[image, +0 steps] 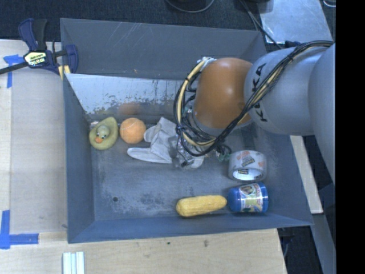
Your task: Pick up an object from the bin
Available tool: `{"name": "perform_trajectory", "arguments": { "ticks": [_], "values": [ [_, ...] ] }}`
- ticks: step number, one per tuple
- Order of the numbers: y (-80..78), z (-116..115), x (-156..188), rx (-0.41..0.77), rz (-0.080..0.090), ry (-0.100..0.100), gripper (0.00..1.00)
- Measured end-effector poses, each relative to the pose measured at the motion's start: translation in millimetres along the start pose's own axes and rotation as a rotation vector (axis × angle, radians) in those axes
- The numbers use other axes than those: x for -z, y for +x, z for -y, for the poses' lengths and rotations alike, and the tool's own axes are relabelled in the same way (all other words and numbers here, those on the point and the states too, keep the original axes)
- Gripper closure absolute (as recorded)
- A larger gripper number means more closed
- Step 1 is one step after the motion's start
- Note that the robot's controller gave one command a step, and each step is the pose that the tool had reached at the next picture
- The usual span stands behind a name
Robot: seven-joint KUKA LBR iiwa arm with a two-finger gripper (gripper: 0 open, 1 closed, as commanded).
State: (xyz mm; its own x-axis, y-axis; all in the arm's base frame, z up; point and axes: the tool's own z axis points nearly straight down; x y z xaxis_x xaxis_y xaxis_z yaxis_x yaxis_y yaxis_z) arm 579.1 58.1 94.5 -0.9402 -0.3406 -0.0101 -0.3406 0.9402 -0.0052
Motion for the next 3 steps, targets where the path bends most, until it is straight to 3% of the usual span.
{"name": "perform_trajectory", "arguments": {
  "ticks": [2,3],
  "values": [
    [-27.1,-13,7,-0.073,0.004,0.0,1.0],
    [-26.9,-13,7,-0.073,0.004,0.0,0.0]
  ]
}}
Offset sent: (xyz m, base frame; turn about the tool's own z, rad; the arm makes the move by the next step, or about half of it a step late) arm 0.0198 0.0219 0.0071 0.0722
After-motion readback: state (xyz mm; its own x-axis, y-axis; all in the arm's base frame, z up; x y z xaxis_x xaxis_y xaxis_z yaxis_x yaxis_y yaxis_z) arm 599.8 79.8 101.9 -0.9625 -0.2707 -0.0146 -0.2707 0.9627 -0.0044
